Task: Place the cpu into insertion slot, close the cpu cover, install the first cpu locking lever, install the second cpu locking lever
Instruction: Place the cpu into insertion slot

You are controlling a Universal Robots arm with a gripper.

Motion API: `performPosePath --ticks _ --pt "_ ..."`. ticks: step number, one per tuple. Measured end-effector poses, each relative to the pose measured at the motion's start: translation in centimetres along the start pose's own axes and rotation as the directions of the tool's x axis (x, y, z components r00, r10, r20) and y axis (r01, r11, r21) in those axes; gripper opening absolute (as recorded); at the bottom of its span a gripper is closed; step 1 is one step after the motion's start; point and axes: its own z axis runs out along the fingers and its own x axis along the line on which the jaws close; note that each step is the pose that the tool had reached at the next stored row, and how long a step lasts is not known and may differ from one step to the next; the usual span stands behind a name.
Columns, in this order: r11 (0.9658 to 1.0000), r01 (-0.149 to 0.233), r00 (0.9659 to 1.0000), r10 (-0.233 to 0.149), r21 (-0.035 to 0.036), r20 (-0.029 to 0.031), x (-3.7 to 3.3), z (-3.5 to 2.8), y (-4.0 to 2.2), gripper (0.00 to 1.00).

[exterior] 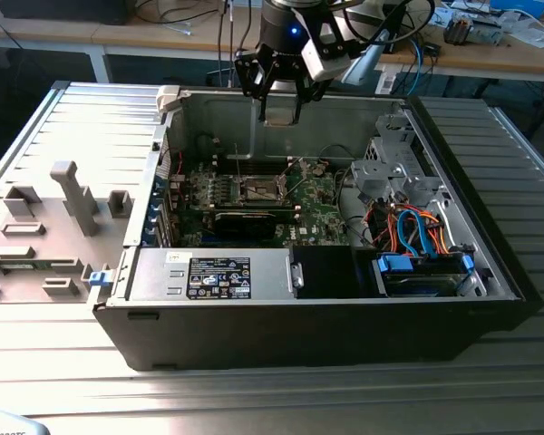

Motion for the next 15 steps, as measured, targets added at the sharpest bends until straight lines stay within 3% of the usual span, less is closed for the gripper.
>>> performPosePath --ticks 15 --pt "1.0 0.0 1.0 0.0 0.0 0.0001 -0.01 0.46 -0.04 0.54"
